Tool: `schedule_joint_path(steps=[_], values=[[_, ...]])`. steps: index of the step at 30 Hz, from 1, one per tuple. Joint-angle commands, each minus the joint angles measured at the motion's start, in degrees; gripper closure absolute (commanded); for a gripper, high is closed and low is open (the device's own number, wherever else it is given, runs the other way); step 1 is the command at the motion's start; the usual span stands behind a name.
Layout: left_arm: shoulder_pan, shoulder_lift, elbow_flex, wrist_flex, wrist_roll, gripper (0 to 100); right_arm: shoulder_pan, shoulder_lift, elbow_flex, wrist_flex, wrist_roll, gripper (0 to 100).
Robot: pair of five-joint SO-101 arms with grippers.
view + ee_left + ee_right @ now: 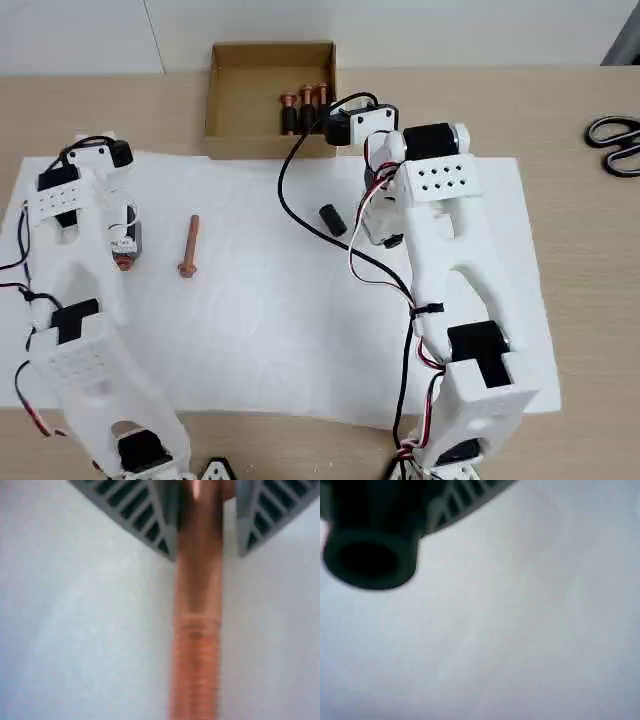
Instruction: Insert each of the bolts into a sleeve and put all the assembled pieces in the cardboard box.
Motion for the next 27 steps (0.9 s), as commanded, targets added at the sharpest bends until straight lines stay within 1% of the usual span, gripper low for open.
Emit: schedule_joint_path(steps=[1, 3, 5, 9, 16, 20, 27], values=[[-0.62, 2.20, -0.92, -2.46, 0.44, 93, 0.48, -3.56, -2.20, 0.04, 0.09, 99.5], [-0.62, 2.02, -1.10, -2.46, 0.44, 94, 0.48, -3.65, -2.20, 0.04, 0.09, 99.5], [-0.62, 0.79, -2.07, -1.49, 0.44, 99, 0.48, -3.65, -2.20, 0.04, 0.09, 99.5], [-0.44, -3.52, -3.12, 1.05, 0.44, 99, 0.48, -3.65, -2.20, 0.04, 0.09, 99.5], [-0.44, -14.86, -3.12, 4.92, -0.79, 99, 0.48, -3.82, -2.20, 0.04, 0.00, 99.5], [0.79, -20.22, -3.12, 8.35, -10.20, 99, 0.48, -3.82, -2.20, 0.04, 0.00, 99.5], [4.31, -22.33, -2.86, 16.97, -35.34, 99, 0.48, -3.82, -2.20, 0.04, 0.00, 99.5]])
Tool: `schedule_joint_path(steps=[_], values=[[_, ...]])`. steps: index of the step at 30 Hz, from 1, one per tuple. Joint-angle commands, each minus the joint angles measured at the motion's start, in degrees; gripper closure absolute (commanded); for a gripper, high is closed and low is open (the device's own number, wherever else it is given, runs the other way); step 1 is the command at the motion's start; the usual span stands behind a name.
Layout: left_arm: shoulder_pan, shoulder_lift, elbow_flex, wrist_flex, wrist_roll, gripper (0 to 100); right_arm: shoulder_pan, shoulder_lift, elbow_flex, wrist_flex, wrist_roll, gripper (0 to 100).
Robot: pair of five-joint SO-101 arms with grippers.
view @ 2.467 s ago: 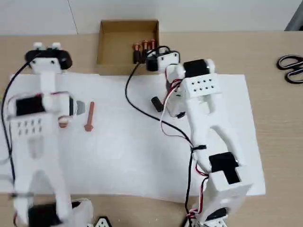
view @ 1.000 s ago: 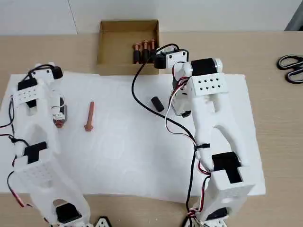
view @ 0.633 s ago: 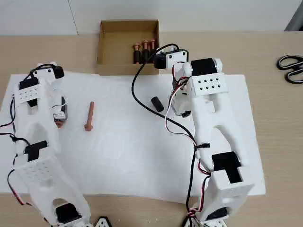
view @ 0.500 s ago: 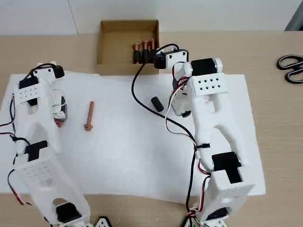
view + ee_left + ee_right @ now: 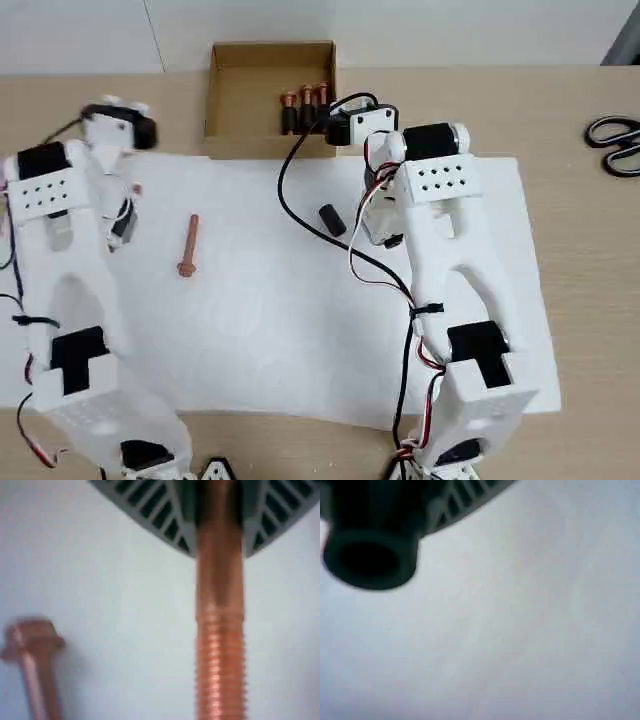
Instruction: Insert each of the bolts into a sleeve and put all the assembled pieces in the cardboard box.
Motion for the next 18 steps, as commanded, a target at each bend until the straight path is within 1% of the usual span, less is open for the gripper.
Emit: schedule_joint_path(steps=[1, 4, 8, 10, 15, 18], values=[[1.41, -3.60, -1.45, 2.81, -12.40, 99, 0.48, -3.82, -2.20, 0.04, 0.00, 99.5], [1.58, -3.60, -1.45, 2.90, -20.31, 99, 0.48, -3.82, -2.20, 0.13, -0.09, 99.5], [1.67, -3.52, -1.45, 2.64, -33.76, 99, 0.40, -3.82, -2.20, 0.13, -2.20, 99.5], [1.67, -3.25, -1.45, 2.64, -38.77, 99, 0.31, -3.82, -2.20, 0.13, -2.29, 99.5], [1.58, 4.84, -1.71, 1.85, -45.80, 99, 0.31, -3.91, -2.20, 0.13, -2.29, 99.5], [1.58, 9.76, -3.56, -0.44, -47.12, 99, 0.40, -3.91, -2.20, 0.13, -2.29, 99.5]])
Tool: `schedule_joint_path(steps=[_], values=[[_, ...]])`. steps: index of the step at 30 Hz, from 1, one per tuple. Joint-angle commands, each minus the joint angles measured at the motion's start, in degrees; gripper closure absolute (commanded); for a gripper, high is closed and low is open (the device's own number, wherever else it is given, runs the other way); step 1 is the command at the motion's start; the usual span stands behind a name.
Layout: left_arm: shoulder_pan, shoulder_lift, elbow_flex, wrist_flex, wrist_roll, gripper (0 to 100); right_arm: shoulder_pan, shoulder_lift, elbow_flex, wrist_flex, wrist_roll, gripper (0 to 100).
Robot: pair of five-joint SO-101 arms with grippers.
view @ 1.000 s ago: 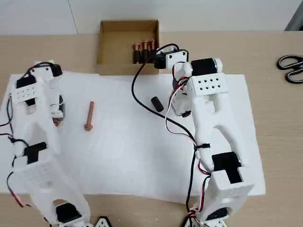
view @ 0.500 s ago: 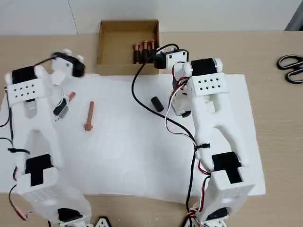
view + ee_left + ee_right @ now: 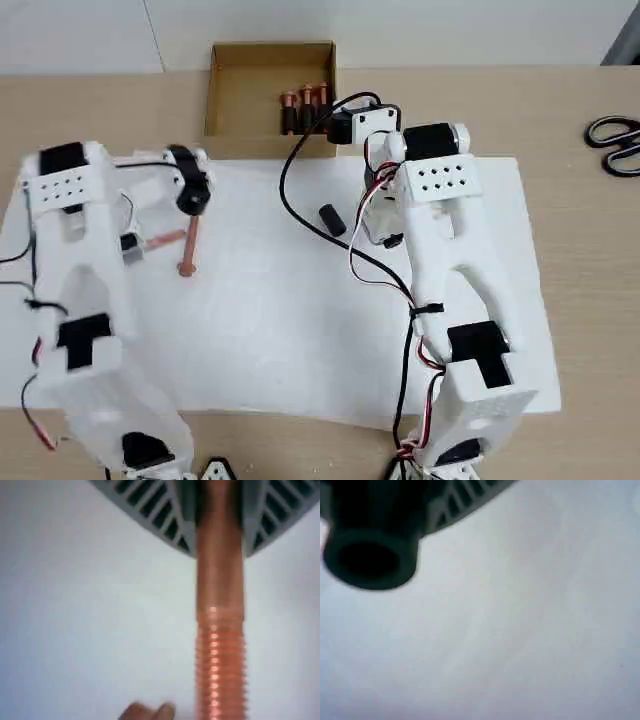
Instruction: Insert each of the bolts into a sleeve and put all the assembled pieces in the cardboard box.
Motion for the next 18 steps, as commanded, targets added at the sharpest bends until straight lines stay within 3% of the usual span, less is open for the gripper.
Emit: schedule_joint_path(steps=[1, 4, 11, 18], values=[[0.26, 3.43, -4.97, -4.22, -5.80, 99, 0.40, -3.91, -2.20, 0.13, -0.70, 99.5], [0.00, 6.86, -8.40, -6.15, -5.71, 99, 0.31, -3.91, -2.20, 0.13, -0.70, 99.5], [0.00, 13.54, -14.99, -6.24, -3.25, 88, 0.22, -3.91, -2.20, 0.13, -0.70, 99.5], [0.00, 15.74, -18.33, -5.80, -1.23, 88, 0.22, -3.91, -2.20, 0.13, -0.70, 99.5]])
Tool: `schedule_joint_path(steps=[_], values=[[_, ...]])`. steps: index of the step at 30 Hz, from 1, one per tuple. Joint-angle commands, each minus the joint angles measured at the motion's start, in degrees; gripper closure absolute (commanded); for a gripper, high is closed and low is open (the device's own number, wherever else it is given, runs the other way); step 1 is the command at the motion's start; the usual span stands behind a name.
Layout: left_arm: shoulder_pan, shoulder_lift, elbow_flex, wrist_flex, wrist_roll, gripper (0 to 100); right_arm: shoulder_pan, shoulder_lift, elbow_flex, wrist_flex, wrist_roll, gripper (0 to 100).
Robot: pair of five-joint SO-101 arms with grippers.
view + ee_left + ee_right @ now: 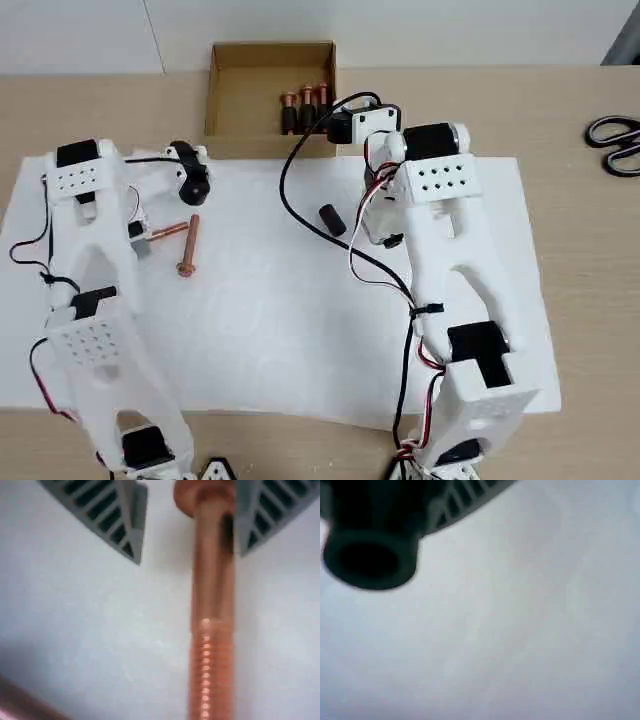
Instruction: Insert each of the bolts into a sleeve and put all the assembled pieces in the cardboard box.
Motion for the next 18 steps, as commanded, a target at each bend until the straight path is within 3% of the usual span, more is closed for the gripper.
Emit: schedule_joint_path(steps=[1, 8, 10, 14, 18], values=[[0.00, -0.62, -3.91, -0.53, -0.26, 88, 0.22, -3.91, -2.20, 0.04, -0.70, 99.5], [0.26, -0.62, -17.01, 9.32, 4.31, 88, 0.31, -3.91, -2.20, -0.22, -0.44, 99.5], [0.26, -0.62, -20.26, 9.41, 8.97, 88, 0.31, -3.91, -2.20, -0.31, -0.44, 99.5], [0.79, -0.62, -25.01, 9.41, 28.22, 88, 0.31, -3.91, -2.20, -0.48, -0.35, 99.5], [1.41, -0.62, -27.21, 9.49, 53.54, 88, 0.31, -3.91, -2.29, -0.48, -0.35, 99.5]])
